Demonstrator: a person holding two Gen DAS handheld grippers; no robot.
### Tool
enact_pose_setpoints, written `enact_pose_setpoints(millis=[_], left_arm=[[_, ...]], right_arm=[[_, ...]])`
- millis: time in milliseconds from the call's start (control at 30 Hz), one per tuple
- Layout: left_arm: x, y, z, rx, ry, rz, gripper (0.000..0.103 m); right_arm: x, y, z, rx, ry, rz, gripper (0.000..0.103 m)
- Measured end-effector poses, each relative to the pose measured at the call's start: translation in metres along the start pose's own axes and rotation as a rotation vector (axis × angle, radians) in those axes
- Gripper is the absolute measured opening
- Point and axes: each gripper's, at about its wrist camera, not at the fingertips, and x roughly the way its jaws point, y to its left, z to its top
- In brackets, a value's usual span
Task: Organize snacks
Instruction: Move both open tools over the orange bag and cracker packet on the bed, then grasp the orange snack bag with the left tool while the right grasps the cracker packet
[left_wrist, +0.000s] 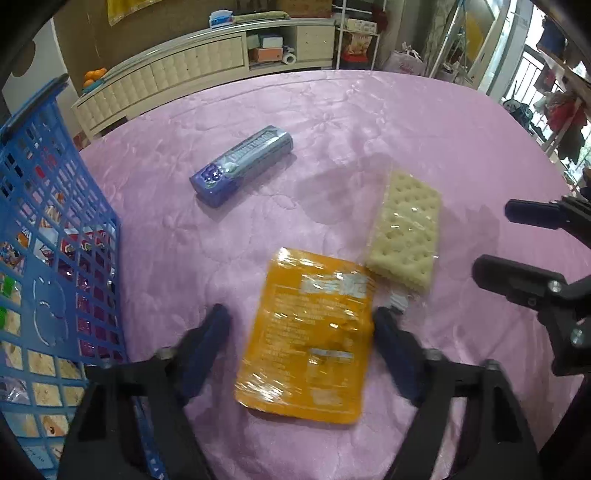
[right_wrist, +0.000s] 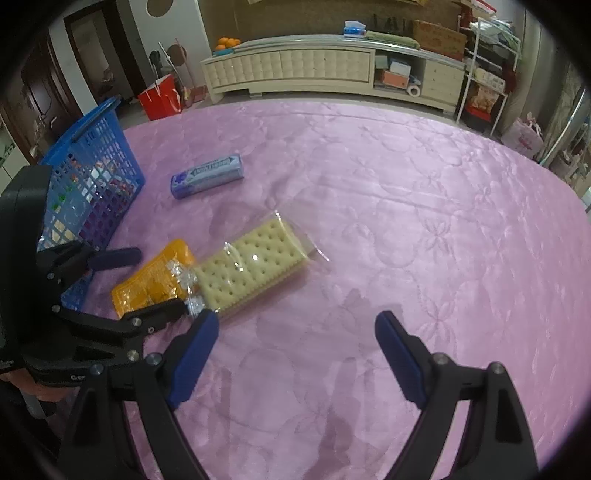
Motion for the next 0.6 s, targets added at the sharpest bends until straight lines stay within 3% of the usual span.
enact_pose_setpoints(millis=[267,300,600], left_arm=[[-0.013,0.004,-0.01,-0.038,-0.011,-0.01,0.034],[-0.017,0.004,-0.013,-0.042,-0.015,-0.047,0.015],[-0.031,0.009,-0.025,-0.11,-0.062,-0.036,0.013]], right_arm=[[0.007,0.004,0.013,0.057,0.037,0.045,0.09],[0.008,0.006,0.016,0.051,0.04,0.045,0.09],[0.022,0.033,0.04,-0.233,0.062,0.032,0.09]])
